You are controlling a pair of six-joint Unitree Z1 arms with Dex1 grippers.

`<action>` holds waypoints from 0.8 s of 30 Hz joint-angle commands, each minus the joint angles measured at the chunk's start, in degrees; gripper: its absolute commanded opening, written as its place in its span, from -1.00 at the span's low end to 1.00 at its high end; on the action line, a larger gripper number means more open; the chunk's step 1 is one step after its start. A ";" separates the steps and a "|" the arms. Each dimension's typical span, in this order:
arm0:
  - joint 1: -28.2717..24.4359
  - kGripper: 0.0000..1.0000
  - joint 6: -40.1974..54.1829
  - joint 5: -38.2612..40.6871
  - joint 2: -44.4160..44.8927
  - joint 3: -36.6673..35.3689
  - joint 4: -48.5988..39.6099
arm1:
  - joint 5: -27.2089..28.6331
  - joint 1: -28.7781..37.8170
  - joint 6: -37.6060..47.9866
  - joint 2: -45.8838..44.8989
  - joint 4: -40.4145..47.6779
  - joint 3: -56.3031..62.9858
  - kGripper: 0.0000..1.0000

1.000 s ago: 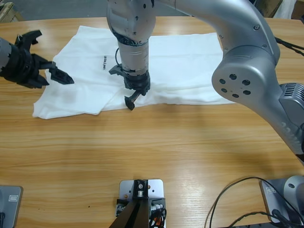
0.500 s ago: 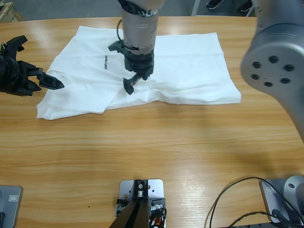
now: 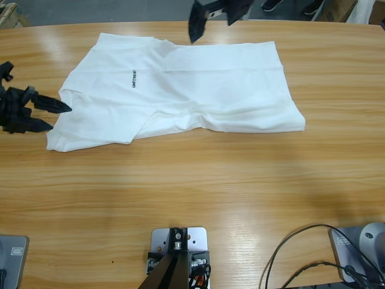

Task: Fold clothes

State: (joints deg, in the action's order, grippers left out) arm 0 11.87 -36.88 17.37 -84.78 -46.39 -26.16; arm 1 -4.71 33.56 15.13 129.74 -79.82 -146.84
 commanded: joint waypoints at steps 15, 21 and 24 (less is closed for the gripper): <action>-7.12 0.38 -8.83 -9.24 -4.76 7.07 -2.46 | -2.67 -8.99 -4.63 -11.94 -12.20 13.64 0.92; -7.12 0.38 -8.65 -9.90 -8.68 7.28 -0.14 | -2.67 -10.50 -6.16 -12.67 -12.20 15.01 0.92; -7.21 0.38 -8.56 -9.85 -8.82 7.28 1.25 | -2.67 -10.53 -6.34 -12.37 -12.20 15.20 0.92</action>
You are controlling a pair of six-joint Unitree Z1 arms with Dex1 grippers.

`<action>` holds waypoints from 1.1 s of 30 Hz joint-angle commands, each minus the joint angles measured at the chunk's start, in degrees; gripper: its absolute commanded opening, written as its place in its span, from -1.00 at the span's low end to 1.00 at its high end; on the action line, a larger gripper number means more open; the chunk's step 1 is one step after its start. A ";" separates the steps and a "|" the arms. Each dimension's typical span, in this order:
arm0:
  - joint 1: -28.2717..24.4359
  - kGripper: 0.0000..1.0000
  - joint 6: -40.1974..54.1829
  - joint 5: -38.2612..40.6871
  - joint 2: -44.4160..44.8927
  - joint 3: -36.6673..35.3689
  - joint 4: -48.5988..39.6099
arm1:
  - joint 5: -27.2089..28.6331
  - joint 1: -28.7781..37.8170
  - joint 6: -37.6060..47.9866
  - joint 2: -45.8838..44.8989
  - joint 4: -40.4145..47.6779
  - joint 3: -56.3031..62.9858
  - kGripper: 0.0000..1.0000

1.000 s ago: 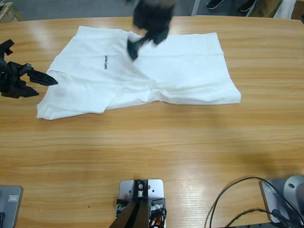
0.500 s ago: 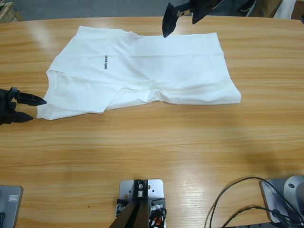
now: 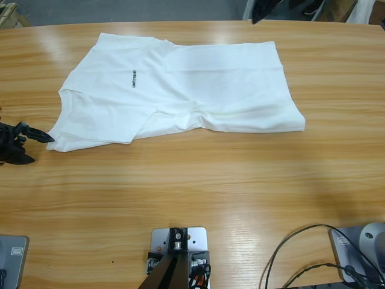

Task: Fold clothes

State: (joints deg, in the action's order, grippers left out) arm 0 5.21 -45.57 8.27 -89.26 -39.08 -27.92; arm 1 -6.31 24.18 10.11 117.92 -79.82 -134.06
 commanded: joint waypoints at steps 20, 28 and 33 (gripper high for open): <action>-0.57 0.31 0.92 1.77 -8.60 1.73 10.43 | -0.72 -1.61 -1.41 -0.49 -11.32 5.04 0.92; -0.57 -1.00 1.27 1.84 -7.33 1.73 10.43 | -0.47 -1.85 -1.41 -0.41 -11.21 5.22 0.91; -0.57 -1.00 1.82 1.84 -6.72 1.73 10.43 | 0.02 -1.94 -1.20 -0.23 -11.14 5.38 0.45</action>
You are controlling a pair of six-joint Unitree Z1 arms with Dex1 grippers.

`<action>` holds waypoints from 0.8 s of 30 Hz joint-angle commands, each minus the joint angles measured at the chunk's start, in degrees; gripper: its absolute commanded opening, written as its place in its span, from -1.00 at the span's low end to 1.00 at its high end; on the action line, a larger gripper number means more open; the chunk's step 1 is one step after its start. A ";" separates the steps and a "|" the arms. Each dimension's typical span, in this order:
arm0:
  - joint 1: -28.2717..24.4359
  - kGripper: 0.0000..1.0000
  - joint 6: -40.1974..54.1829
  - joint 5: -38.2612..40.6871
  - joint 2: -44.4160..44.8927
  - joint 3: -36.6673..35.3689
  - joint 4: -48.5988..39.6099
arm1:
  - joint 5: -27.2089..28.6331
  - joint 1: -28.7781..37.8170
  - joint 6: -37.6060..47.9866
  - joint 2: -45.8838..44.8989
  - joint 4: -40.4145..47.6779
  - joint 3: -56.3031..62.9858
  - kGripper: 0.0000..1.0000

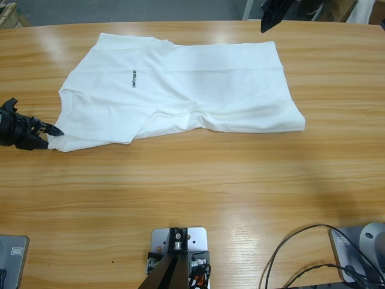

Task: Fold clothes

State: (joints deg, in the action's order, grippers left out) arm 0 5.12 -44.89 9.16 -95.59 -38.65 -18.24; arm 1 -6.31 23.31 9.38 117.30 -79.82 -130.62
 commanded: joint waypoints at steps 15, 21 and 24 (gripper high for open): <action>-0.48 -1.00 2.17 1.29 1.29 1.38 1.10 | -17.33 -12.02 4.05 -5.32 1.67 18.42 -0.16; -0.46 -1.00 2.10 1.47 1.85 1.29 1.10 | -26.01 -17.86 11.66 -14.96 24.56 46.79 0.33; -0.46 -1.00 2.17 1.45 2.32 1.50 1.02 | -27.89 -17.86 15.63 -16.80 34.24 57.09 0.45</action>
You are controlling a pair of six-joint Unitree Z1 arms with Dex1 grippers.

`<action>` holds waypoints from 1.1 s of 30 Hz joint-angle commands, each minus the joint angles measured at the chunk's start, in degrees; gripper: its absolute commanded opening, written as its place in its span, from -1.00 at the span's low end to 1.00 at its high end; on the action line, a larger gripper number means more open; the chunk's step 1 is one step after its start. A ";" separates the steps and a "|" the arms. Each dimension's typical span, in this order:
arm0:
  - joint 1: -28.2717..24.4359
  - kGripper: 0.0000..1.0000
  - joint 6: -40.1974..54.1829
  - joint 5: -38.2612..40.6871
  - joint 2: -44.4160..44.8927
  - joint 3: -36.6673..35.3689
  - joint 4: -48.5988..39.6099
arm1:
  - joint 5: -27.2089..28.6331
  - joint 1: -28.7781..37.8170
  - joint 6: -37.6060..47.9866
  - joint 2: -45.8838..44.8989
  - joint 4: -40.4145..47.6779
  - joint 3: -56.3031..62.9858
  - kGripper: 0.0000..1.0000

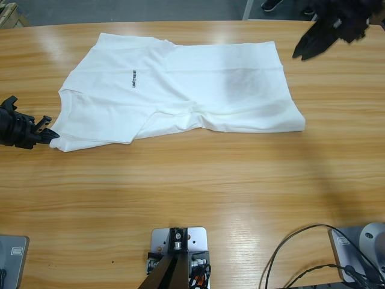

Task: Fold clothes

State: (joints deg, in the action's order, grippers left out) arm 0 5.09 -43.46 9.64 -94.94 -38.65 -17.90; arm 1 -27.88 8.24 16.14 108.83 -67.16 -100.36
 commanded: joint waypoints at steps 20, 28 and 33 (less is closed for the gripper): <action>-0.43 -1.00 1.45 1.09 3.80 2.88 0.67 | 1.84 -11.75 5.93 -5.42 32.99 42.16 0.82; -0.43 -1.00 1.71 1.09 3.80 2.96 0.67 | 1.65 -13.51 1.41 -0.87 32.88 41.82 0.81; -0.45 -1.00 1.71 1.09 3.64 2.88 0.67 | 1.60 -15.71 -0.72 0.59 32.88 42.04 0.82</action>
State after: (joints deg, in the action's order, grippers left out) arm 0 5.07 -42.60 9.85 -92.12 -37.66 -17.89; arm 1 -26.97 -4.35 18.25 105.24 -34.45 -59.42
